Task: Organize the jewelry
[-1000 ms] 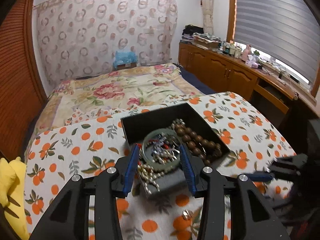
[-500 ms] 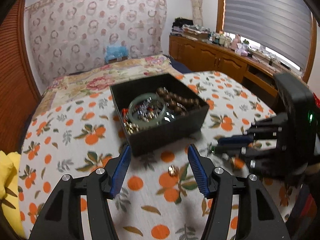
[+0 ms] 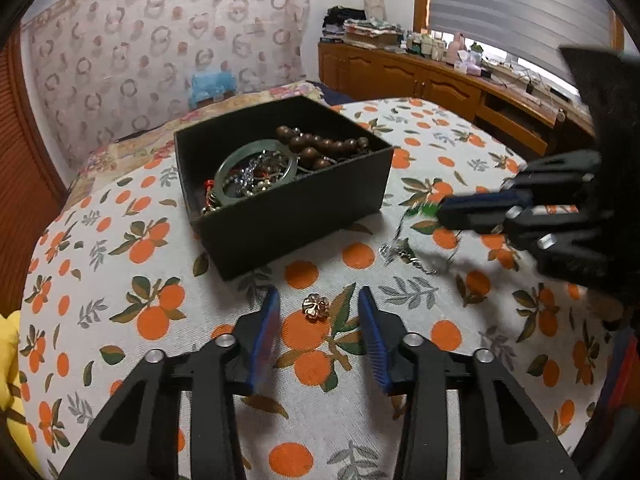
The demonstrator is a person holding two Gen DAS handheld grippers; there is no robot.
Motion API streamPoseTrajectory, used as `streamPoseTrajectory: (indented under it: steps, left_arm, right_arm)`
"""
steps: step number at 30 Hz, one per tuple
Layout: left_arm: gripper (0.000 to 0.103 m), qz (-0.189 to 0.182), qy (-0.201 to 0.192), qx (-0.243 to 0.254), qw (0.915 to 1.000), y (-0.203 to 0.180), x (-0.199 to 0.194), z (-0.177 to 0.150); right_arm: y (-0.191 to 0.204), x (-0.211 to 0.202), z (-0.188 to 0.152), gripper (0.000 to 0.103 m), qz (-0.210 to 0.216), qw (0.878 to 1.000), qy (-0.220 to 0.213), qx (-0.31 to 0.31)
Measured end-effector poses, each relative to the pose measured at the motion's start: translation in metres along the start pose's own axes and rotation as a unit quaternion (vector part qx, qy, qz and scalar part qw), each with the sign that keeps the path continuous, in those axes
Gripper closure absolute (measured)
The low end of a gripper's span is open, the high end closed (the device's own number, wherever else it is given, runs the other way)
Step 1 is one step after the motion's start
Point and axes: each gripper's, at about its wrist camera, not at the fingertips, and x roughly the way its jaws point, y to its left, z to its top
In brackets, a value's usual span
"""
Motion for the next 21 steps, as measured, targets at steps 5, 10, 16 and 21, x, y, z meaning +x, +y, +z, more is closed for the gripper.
streamPoseTrajectory:
  steps: [5, 10, 16, 21]
  left_arm:
    - [0.081, -0.011, 0.008, -0.009, 0.9999, 0.002, 0.007, 0.001]
    - [0.089, -0.009, 0.008, -0.009, 0.9999, 0.003, 0.008, 0.002]
    - [0.089, -0.002, -0.011, -0.012, 0.9999, 0.003, -0.004, 0.008]
    - [0.089, 0.003, -0.034, -0.019, 0.9992, 0.008, -0.019, 0.019]
  right_arm:
    - [-0.001, -0.016, 0.008, 0.097, -0.002, 1.000, -0.019, 0.000]
    - [-0.001, -0.025, 0.012, 0.097, -0.006, 1.000, -0.029, -0.002]
    - [-0.001, -0.035, 0.020, 0.097, -0.008, 0.999, -0.043, -0.004]
    - [-0.001, -0.050, 0.035, 0.097, -0.010, 0.998, -0.064, -0.008]
